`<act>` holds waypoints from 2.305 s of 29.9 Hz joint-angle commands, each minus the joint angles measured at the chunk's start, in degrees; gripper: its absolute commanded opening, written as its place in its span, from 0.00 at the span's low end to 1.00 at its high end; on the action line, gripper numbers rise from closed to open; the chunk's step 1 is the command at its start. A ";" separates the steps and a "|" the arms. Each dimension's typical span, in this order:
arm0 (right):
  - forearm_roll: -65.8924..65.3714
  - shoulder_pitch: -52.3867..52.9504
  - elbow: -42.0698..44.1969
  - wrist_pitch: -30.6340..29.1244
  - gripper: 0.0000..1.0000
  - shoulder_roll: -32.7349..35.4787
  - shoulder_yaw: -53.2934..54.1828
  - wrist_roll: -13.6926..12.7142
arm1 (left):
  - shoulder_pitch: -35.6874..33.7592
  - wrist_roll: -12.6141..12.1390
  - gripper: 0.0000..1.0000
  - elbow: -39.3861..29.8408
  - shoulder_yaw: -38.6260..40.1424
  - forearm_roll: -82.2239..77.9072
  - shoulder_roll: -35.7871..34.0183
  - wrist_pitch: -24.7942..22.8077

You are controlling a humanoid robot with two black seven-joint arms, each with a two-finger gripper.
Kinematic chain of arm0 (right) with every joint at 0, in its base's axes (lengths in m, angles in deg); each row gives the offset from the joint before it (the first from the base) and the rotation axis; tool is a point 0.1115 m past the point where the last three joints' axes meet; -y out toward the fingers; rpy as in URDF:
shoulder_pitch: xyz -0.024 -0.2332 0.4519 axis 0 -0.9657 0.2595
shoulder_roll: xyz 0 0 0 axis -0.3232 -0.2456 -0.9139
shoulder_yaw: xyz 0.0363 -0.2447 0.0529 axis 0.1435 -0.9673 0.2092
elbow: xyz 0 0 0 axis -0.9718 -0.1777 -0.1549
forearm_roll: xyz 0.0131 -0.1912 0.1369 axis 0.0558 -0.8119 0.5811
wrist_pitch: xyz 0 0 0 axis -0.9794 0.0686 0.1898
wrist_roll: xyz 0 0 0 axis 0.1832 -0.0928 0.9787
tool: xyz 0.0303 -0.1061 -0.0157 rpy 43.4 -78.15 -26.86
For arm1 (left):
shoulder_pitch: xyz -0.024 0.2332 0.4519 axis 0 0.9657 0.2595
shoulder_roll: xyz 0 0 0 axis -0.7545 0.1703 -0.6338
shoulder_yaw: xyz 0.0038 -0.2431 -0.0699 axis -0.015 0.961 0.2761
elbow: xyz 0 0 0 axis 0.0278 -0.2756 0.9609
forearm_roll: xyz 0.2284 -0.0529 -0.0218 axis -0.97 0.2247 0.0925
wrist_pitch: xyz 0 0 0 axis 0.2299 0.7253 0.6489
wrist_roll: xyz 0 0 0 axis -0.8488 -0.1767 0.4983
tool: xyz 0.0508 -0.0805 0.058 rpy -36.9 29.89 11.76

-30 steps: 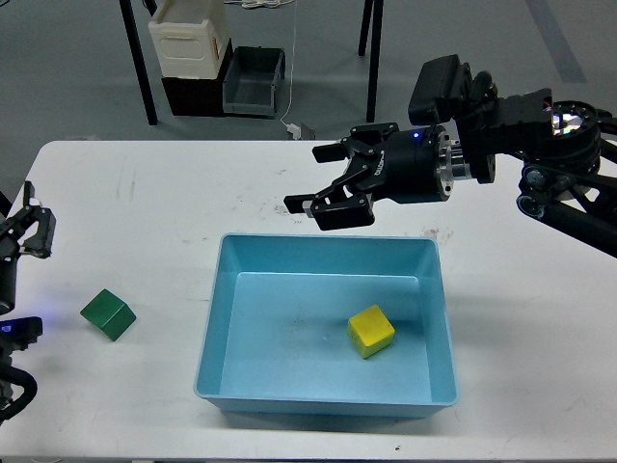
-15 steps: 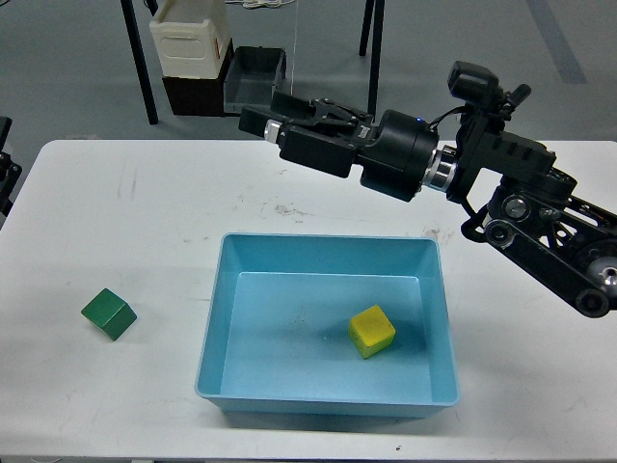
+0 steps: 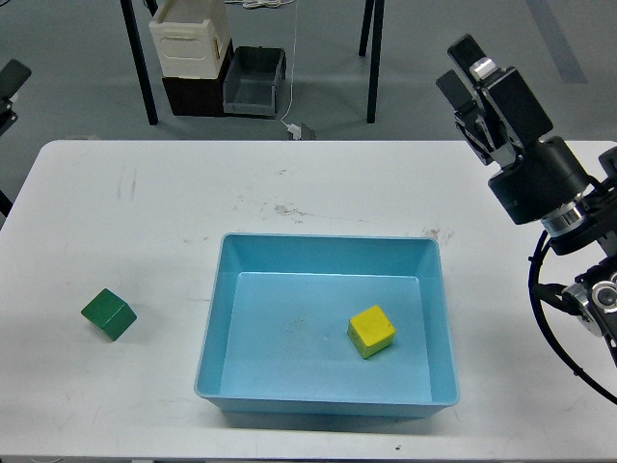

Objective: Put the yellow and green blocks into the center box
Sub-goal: 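Open the right gripper and withdraw it up out of the bin, then lower the left gripper onto the green cube, then close the left gripper on the green cube and lift it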

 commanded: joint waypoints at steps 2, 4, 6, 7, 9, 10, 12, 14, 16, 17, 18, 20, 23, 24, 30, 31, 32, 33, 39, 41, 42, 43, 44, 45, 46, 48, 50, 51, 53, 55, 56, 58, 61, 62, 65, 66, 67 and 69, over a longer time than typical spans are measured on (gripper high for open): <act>0.02 -6.86 -3.62 0.52 1.00 -2.92 6.01 -0.28 | -5.88 0.00 1.00 0.01 -1.45 -22.10 -0.96 0.00; 0.19 -8.98 -3.71 1.40 1.00 -5.73 9.70 -0.28 | -8.96 0.00 1.00 0.01 -5.65 -28.35 -1.13 0.00; 1.42 -10.12 -3.53 1.49 1.00 -8.28 12.17 -0.37 | -12.47 0.00 1.00 -0.43 -12.32 -34.07 -1.84 0.00; 2.47 -10.48 -3.44 1.58 1.00 -8.90 12.70 -0.54 | -14.14 0.00 1.00 -0.78 -15.49 -36.45 -2.62 0.00; 4.76 -11.97 -3.44 1.84 1.00 -9.70 13.76 -1.59 | -18.45 0.00 1.00 -1.48 -23.04 -40.67 -5.25 0.00; 5.29 -12.85 -3.44 1.93 1.00 -9.88 14.46 -2.64 | -20.03 0.00 1.00 -2.01 -26.21 -41.56 -6.40 0.00; 5.90 -14.52 -3.44 2.02 1.00 -9.88 16.39 -5.36 | -23.55 0.00 1.00 -3.85 -33.07 -42.62 -8.94 0.00; 8.09 -16.10 -3.36 2.28 1.00 -9.88 17.89 -7.22 | -26.98 0.00 1.00 -6.57 -39.23 -42.71 -11.67 0.00; 11.95 -17.68 -3.44 2.28 1.00 -9.88 18.77 -7.57 | -30.14 0.00 1.00 -8.60 -45.12 -44.37 -13.78 0.00; 14.06 -18.38 -3.44 2.28 1.00 -9.88 19.55 -7.66 | -31.81 0.00 1.00 -9.22 -48.01 -46.30 -13.97 0.00; 15.56 -18.91 -3.44 2.28 1.00 -9.88 20.26 -7.66 | -33.13 0.00 1.00 -9.31 -50.22 -48.05 -14.05 0.00; 18.03 -19.44 -3.36 2.19 1.00 -9.88 21.93 -7.66 | -35.33 0.00 1.00 -9.31 -55.22 -52.45 -14.23 0.00; 18.91 -20.76 -3.27 2.19 1.00 -9.88 22.99 -7.57 | -36.22 0.00 1.00 -9.31 -60.33 -56.32 -14.41 0.00; 19.00 -21.20 -3.27 2.19 1.00 -9.62 23.08 -7.49 | -36.31 0.00 1.00 -9.31 -61.48 -57.73 -14.49 0.00; 19.09 -22.61 -3.27 2.37 1.00 -9.52 23.16 -7.13 | -36.48 0.00 1.00 -3.17 -65.88 -68.63 -14.58 0.00; 19.09 -22.61 -3.27 2.37 1.00 -9.52 23.16 -7.13 | -36.48 0.00 1.00 -2.11 -66.23 -68.73 -14.50 0.00; 19.09 -22.70 -3.27 2.37 1.00 -9.52 23.25 -7.13 | -36.48 0.00 1.00 -1.15 -66.76 -68.92 -14.50 0.00; 19.09 -22.70 -3.27 2.37 1.00 -9.52 23.25 -7.13 | -36.48 0.00 1.00 -0.44 -67.37 -68.92 -14.50 0.00; 19.09 -23.22 -2.92 2.28 1.00 -9.52 23.16 -7.05 | -36.40 0.00 1.00 2.11 -69.31 -68.92 -14.49 0.00; 19.09 -23.22 -2.92 2.28 1.00 -9.44 23.25 -7.05 | -36.40 0.00 1.00 2.03 -69.40 -68.92 -14.41 0.00; 19.09 -23.31 -2.83 2.28 1.00 -9.44 23.43 -7.05 | -36.48 0.00 1.00 2.11 -69.40 -68.92 -14.41 0.00; 19.09 -23.49 -2.83 2.28 1.00 -9.52 23.25 -7.05 | -36.48 0.00 1.00 2.12 -69.40 -68.92 -14.32 0.00; 19.09 -23.58 -2.83 2.28 1.00 -9.44 23.25 -7.05 | -36.48 0.00 1.00 2.20 -69.40 -68.92 -14.23 0.00; 19.09 -23.66 -2.83 2.28 1.00 -9.52 23.25 -7.05 | -36.48 0.00 1.00 2.20 -69.40 -68.92 -14.14 0.00; 19.09 -23.66 -2.83 2.37 1.00 -9.52 23.25 -7.05 | -36.48 0.00 1.00 2.38 -69.40 -68.92 -14.06 0.00; 19.09 -23.75 -2.83 2.37 1.00 -9.52 23.25 -7.05 | -36.40 0.00 1.00 3.08 -69.40 -68.92 -13.71 0.00; 19.09 -23.84 -2.83 2.37 1.00 -9.52 23.25 -6.96 | -36.40 0.00 1.00 4.04 -69.49 -68.64 -12.92 0.00; 19.09 -23.84 -2.83 2.37 1.00 -9.52 23.43 -6.96 | -36.40 0.00 1.00 4.48 -69.49 -68.38 -12.57 0.00; 19.09 -23.84 -2.83 2.37 1.00 -9.44 23.43 -6.96 | -36.22 0.00 1.00 5.36 -69.66 -68.46 -12.12 0.00; 19.09 -23.84 -2.83 2.37 1.00 -9.44 23.43 -6.96 | -36.31 0.00 1.00 6.42 -70.71 -68.46 -11.77 0.00; 19.09 -23.84 -2.83 2.37 1.00 -9.52 23.51 -6.96 | -36.40 0.00 1.00 6.94 -71.33 -68.38 -11.68 0.00; 19.09 -23.84 -2.83 2.37 1.00 -9.52 23.52 -6.96 | -36.40 0.00 1.00 7.21 -71.51 -68.38 -11.16 0.00; 19.09 -23.84 -2.83 2.37 1.00 -9.52 23.52 -6.96 | -36.40 0.00 0.99 7.21 -71.42 -67.76 -10.89 0.00; 19.09 -23.84 -2.83 2.37 1.00 -9.52 23.52 -6.96 | -36.40 0.00 0.99 7.21 -71.51 -67.41 -10.80 0.00; 19.09 -23.84 -2.83 2.46 1.00 -9.52 23.52 -6.96 | -36.31 0.00 0.99 7.30 -71.42 -67.06 -9.93 0.00; 19.09 -23.84 -2.83 2.46 1.00 -9.52 23.52 -6.96 | -36.31 0.00 0.98 7.30 -71.42 -67.14 -9.66 0.00; 19.09 -23.84 -2.83 2.63 1.00 -9.52 23.60 -6.96 | -36.31 0.00 0.98 7.30 -71.42 -67.06 -9.57 0.00; 19.09 -23.93 -2.83 3.07 1.00 -9.52 23.52 -6.96 | -36.31 0.00 0.98 7.39 -71.51 -67.06 -9.49 0.00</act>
